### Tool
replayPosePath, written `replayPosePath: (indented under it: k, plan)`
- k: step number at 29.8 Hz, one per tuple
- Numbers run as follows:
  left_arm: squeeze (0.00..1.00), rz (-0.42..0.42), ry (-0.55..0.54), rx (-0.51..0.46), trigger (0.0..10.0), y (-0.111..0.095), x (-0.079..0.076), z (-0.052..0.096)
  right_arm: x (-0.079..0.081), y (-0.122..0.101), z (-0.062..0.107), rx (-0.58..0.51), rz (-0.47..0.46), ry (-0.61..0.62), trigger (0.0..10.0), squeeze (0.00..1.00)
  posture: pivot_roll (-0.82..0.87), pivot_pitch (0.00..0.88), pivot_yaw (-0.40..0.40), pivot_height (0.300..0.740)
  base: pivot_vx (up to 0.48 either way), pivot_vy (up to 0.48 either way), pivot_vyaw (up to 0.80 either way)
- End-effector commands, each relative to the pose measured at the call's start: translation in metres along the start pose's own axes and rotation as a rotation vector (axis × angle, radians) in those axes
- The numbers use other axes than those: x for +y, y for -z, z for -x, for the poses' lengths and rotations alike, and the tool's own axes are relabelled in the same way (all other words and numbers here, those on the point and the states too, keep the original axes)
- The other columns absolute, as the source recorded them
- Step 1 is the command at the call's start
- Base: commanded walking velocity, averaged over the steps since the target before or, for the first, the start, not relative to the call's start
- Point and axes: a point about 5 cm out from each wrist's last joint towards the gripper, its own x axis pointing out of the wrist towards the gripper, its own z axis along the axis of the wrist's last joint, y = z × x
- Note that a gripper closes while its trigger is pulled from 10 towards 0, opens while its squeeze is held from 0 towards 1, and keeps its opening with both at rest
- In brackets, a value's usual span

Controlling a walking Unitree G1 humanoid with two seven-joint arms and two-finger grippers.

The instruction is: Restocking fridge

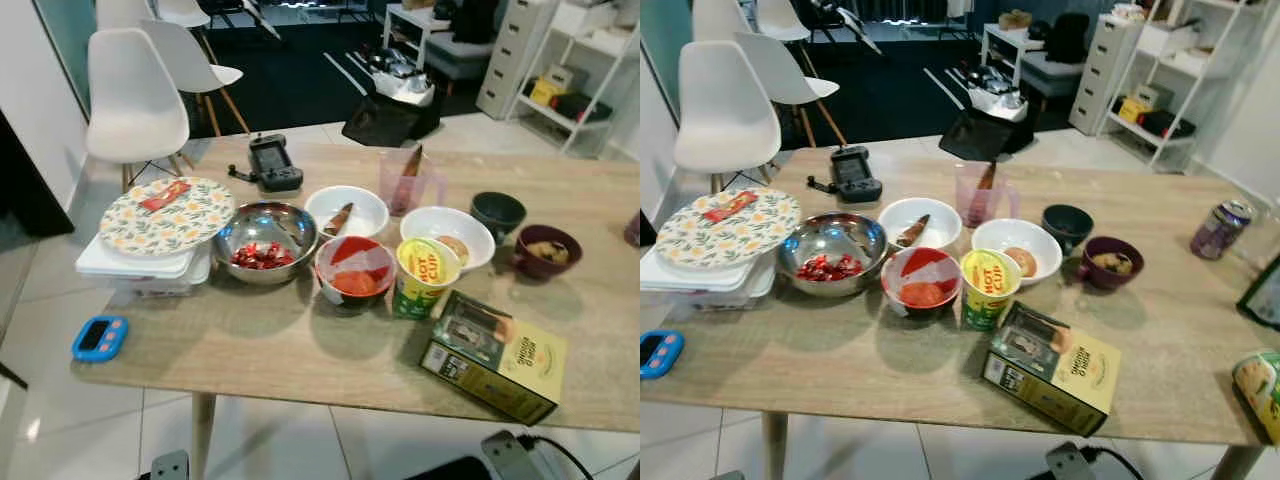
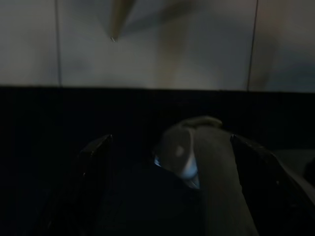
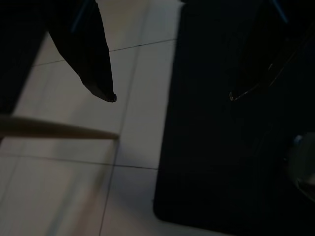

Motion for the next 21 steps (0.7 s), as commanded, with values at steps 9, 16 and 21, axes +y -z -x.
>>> replayPosePath:
  k: [9, 16, 21]
  plan:
    - [0.0, 0.006, -0.03, 0.06, 10.0, 0.026, 0.003, 0.006, 0.002, 0.008, 0.0, 0.04, 0.055, -0.016, 10.0, 0.0, 0.14, 0.0, -0.14, 0.74, 0.0, 0.0, 0.0]
    - [0.0, -0.077, 0.021, 0.051, 10.0, 0.015, -0.007, 0.002, -0.002, -0.005, 0.0, 0.002, 0.015, 0.005, 10.0, 0.0, 0.1, 0.0, -0.115, 0.74, 0.0, 0.0, 0.0]
    - [0.0, -0.136, 0.053, 0.046, 10.0, 0.006, -0.015, -0.002, -0.002, -0.002, 0.0, 0.009, -0.01, 0.013, 10.0, 0.0, 0.07, 0.0, -0.085, 0.74, 0.0, 0.0, 0.0]
